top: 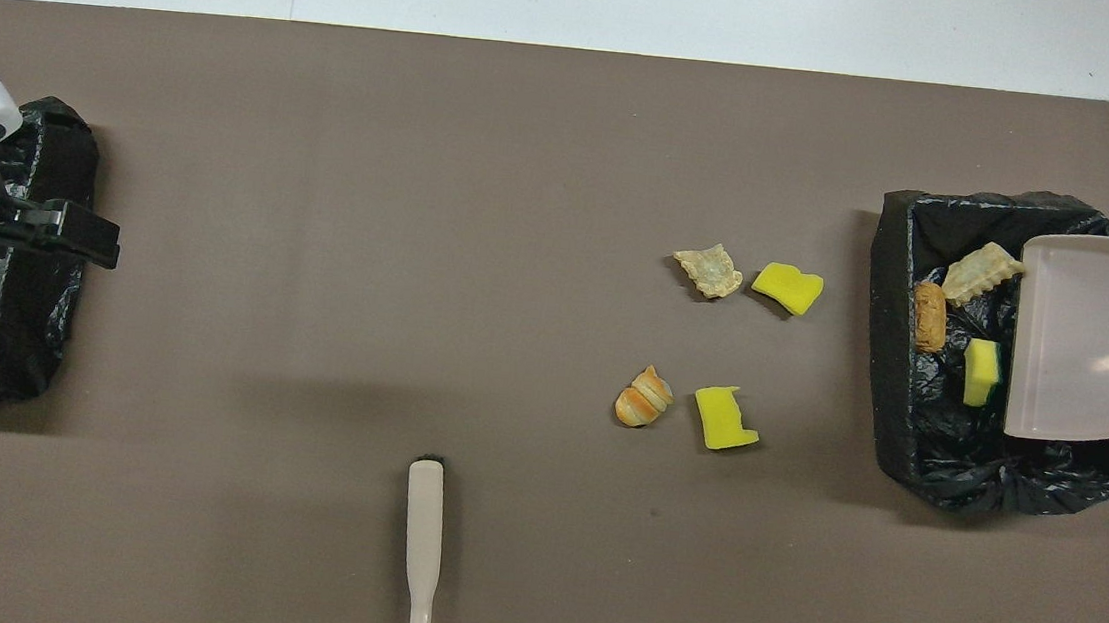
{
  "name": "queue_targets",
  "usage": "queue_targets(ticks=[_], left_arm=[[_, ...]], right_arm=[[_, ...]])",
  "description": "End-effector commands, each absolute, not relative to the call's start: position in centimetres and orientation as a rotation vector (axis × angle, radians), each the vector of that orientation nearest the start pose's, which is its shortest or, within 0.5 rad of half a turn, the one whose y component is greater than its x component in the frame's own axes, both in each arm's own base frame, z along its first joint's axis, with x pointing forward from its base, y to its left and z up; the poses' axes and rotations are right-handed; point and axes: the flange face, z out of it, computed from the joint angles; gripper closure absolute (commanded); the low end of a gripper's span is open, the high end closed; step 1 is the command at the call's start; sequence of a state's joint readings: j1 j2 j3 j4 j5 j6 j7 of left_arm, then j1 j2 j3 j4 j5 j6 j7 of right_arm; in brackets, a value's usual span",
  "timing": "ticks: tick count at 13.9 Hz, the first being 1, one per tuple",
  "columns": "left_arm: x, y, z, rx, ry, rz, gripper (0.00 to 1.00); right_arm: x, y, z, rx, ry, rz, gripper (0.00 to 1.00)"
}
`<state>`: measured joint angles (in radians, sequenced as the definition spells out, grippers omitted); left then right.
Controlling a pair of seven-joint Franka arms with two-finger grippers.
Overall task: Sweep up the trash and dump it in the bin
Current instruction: 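Tilt the dustpan over the bin with the right gripper to dump, then carry the empty dustpan back and set it down with the right gripper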
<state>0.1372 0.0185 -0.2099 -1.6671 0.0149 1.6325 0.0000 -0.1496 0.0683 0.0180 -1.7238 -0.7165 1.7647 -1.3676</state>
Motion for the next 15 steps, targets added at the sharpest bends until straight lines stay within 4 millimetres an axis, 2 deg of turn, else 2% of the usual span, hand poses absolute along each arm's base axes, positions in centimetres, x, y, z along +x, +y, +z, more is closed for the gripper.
queue_targets(ticks=[1, 3, 5, 7, 9, 11, 13, 15], left_arm=[[56.2, -4.5, 57.1, -3.115, 0.14, 0.103, 0.0], [56.2, -4.5, 57.2, -3.115, 0.144, 0.105, 0.0], [56.3, -3.5, 57.2, -3.117, 0.118, 0.101, 0.0], [56.3, -3.1, 57.3, -3.117, 0.111, 0.098, 0.0], [56.4, -3.2, 57.2, -3.117, 0.111, 0.101, 0.0], [56.3, -3.0, 57.2, -3.107, 0.112, 0.105, 0.0], [56.5, 0.4, 57.3, -3.111, 0.022, 0.097, 0.0], [56.1, 2.4, 57.0, -3.112, -0.034, 0.133, 0.0]], right_arm=[[56.5, -11.5, 57.7, -2.76, -2.262, 1.042, 1.0], [56.0, -10.8, 59.6, -2.792, -2.285, 1.04, 1.0], [56.1, -10.3, 61.1, -2.835, -2.262, 0.956, 1.0], [56.3, -8.3, 61.0, -2.883, -2.176, 0.75, 1.0], [56.8, -4.9, 60.4, -2.932, -2.088, 0.582, 1.0], [57.0, -2.3, 60.2, -2.969, -1.979, 0.423, 1.0], [56.9, 2.8, 60.5, -3.092, -1.752, 0.242, 1.0], [56.7, 6.7, 60.9, -3.181, -1.538, 0.112, 1.0]])
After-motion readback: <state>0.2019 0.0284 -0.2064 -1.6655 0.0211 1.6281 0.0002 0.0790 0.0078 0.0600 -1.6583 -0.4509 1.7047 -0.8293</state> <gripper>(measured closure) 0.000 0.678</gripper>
